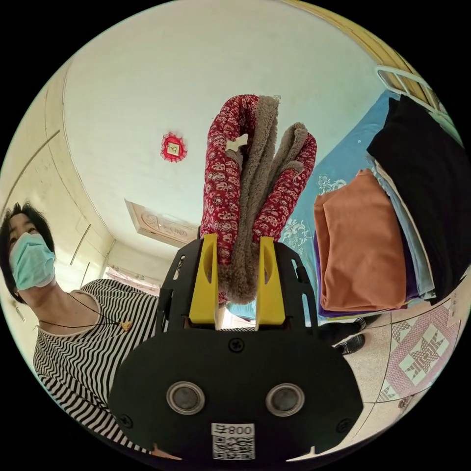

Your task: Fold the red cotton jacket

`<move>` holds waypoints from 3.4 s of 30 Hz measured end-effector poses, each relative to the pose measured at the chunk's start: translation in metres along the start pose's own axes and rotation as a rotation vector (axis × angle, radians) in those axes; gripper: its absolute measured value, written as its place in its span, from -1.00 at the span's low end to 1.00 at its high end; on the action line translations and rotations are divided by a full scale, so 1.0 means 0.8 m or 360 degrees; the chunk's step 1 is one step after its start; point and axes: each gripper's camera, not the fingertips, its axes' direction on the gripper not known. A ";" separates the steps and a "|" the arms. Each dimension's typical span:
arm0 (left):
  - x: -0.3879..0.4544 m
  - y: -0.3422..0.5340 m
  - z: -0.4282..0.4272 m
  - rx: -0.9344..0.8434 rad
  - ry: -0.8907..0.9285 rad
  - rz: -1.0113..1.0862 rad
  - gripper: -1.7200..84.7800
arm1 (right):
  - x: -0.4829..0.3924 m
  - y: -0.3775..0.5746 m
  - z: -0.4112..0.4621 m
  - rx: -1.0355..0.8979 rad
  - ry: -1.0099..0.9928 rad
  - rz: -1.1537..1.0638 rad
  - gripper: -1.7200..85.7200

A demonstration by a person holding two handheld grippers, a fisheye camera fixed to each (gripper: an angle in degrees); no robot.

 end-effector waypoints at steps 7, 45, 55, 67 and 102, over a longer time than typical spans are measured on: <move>-0.143 -0.104 0.064 0.0039 0.0112 0.0104 -0.59 | 0.044 -0.140 -0.083 -0.0007 0.0141 -0.0079 -0.68; -1.037 -0.592 0.402 0.0426 -0.0028 -0.0357 -0.58 | 0.625 -1.001 -0.294 -0.0616 0.0582 0.0044 -0.68; -1.266 -0.599 0.472 0.0358 -0.0185 -0.0695 -0.56 | 0.742 -1.089 -0.222 -0.0862 0.1037 0.0105 -0.77; -1.371 -0.587 0.514 0.0167 -0.0423 -0.0852 -0.52 | 0.651 -1.090 -0.192 -0.0691 0.1524 -0.0506 -0.90; -0.931 -0.486 0.532 -0.0042 -0.0260 0.0218 -0.65 | 0.543 -0.884 -0.393 -0.0766 0.1581 0.0080 -0.70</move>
